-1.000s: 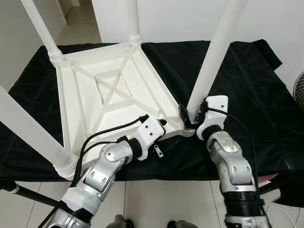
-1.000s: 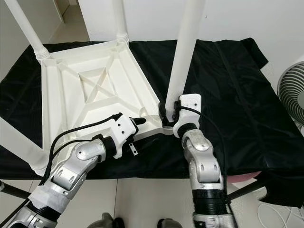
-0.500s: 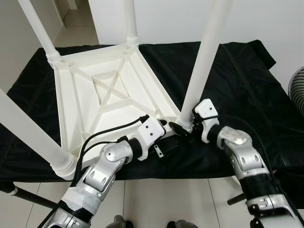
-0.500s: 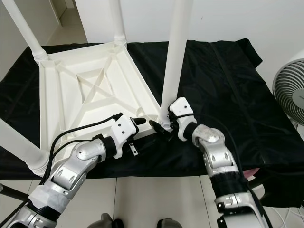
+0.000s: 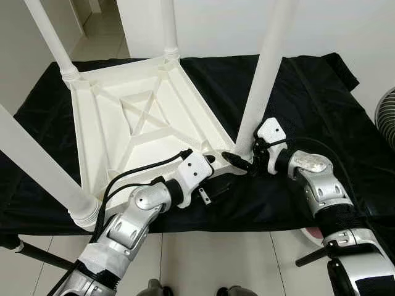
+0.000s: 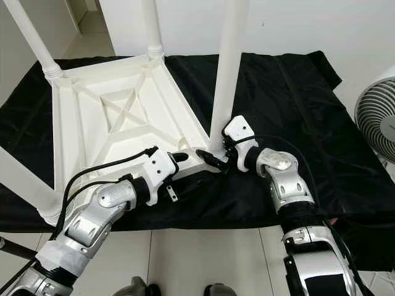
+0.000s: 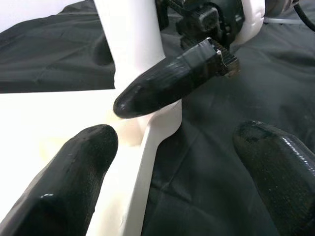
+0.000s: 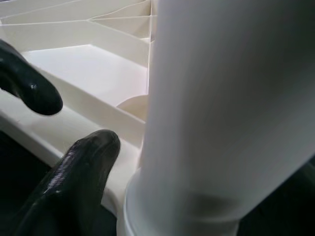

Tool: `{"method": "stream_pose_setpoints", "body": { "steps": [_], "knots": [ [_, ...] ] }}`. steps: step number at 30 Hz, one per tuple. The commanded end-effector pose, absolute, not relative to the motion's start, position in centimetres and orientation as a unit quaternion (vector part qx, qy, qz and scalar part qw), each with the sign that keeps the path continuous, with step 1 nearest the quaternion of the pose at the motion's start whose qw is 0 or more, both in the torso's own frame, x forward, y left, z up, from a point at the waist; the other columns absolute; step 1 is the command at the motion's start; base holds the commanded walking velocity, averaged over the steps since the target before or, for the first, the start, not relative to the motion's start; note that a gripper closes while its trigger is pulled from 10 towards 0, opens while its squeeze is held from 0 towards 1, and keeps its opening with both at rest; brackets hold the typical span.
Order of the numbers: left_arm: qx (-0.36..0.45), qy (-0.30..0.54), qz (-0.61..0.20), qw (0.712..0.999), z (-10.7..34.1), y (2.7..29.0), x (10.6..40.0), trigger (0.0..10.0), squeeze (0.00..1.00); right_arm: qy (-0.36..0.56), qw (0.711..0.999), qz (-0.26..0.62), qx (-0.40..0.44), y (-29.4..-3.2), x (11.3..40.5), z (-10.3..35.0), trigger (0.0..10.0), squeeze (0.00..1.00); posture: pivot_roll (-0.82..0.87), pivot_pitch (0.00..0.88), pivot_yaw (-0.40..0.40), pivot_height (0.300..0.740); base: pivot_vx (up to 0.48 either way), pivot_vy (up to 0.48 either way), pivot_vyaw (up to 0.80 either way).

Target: Building children table

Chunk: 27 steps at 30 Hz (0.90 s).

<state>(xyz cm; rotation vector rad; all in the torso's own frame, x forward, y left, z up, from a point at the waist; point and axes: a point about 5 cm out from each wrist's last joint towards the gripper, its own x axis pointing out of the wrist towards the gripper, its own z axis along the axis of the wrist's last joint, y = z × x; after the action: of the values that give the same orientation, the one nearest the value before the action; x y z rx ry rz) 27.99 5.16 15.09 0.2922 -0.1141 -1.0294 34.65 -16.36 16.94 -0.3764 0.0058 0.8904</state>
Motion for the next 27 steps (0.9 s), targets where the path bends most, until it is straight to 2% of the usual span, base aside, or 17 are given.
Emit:
{"method": "stream_pose_setpoints", "body": {
  "steps": [1, 11, 20, 23, 25, 27],
  "knots": [
    [0.143, -0.048, -0.509, 0.848, 15.0, 5.3, 27.6, 10.0, 0.0, -0.002, 0.886, 0.438, -0.155, -16.3, 34.6, 16.6, 0.0, 0.0, -0.1, 0.079, 0.048, 0.74, 0.0, 0.0, 0.0],
    [0.135, -0.039, -0.511, 0.848, 14.3, 5.4, 27.3, 10.0, 0.0, -0.01, 0.903, 0.417, -0.106, -16.9, 33.9, 16.0, 0.0, 0.0, -0.11, 0.081, 0.054, 0.74, 0.0, 0.0, 0.0],
    [0.134, -0.036, -0.511, 0.848, 14.2, 5.4, 27.1, 10.0, 0.0, -0.039, 0.915, 0.396, -0.071, -15.7, 32.3, 16.1, 0.0, 0.0, -0.11, 0.095, 0.048, 0.74, 0.0, 0.0, 0.0],
    [0.133, -0.035, -0.51, 0.849, 14.1, 5.5, 27.0, 10.0, 0.0, -0.046, 0.931, 0.359, -0.054, -14.9, 31.5, 16.0, 0.0, 0.0, -0.11, 0.1, 0.043, 0.74, 0.0, 0.0, 0.0],
    [0.132, -0.032, -0.506, 0.852, 14.0, 5.7, 27.1, 10.0, 0.0, -0.036, 0.957, 0.287, -0.032, -14.1, 30.5, 15.9, 0.0, 0.0, -0.12, 0.102, 0.042, 0.74, 0.0, 0.0, 0.0],
    [0.133, -0.032, -0.505, 0.852, 14.0, 5.8, 27.1, 10.0, 0.0, -0.029, 0.964, 0.262, -0.021, -14.0, 30.3, 15.9, 0.0, 0.0, -0.12, 0.102, 0.042, 0.74, 0.0, 0.0, 0.0]
  ]
}}
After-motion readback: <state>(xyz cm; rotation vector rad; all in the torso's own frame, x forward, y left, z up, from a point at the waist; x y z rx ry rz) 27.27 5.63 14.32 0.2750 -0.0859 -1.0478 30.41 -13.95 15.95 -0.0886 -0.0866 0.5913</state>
